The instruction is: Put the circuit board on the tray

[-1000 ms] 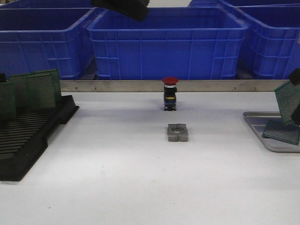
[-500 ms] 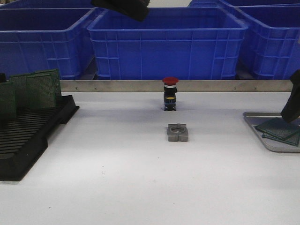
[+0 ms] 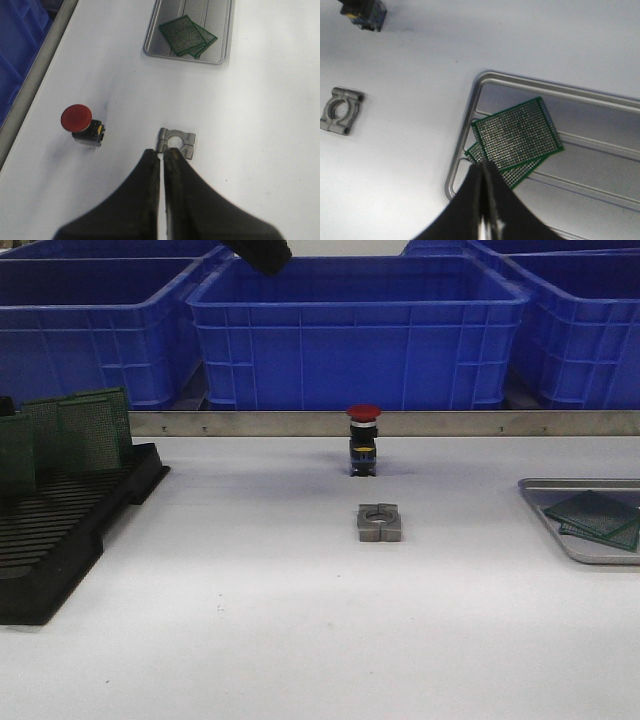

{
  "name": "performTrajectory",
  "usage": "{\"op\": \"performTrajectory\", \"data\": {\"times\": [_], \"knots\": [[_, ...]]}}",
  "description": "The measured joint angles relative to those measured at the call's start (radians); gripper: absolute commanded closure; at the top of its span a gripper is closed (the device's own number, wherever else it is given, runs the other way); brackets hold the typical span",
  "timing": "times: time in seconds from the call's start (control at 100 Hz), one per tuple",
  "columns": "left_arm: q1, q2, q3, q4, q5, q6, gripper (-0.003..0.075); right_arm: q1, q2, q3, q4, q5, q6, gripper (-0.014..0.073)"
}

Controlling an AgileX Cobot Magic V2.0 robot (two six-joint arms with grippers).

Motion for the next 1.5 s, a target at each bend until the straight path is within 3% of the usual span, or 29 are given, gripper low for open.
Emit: {"op": "performTrajectory", "data": {"times": [0.21,0.63,0.88,1.31,1.5], "knots": [[0.000,-0.058,-0.002,0.059,0.008,-0.116,0.0741,0.040,-0.163,0.032,0.012,-0.046,0.000,0.0701],[0.000,-0.262,0.165,0.090,-0.016,-0.220,0.0741,0.260,-0.551,0.333,0.061,-0.369,-0.005,0.0701],[0.000,-0.488,0.451,0.090,-0.265,-0.224,0.0741,0.279,-0.759,0.431,0.067,-0.385,-0.006,0.0701],[0.000,-0.978,1.036,-0.034,-0.713,-0.224,0.0741,0.279,-1.018,0.544,0.077,-0.325,-0.006,0.0701],[0.002,-1.218,1.251,-0.068,-0.835,-0.224,0.0741,0.279,-1.135,0.601,0.078,-0.310,-0.006,0.0701]]}}
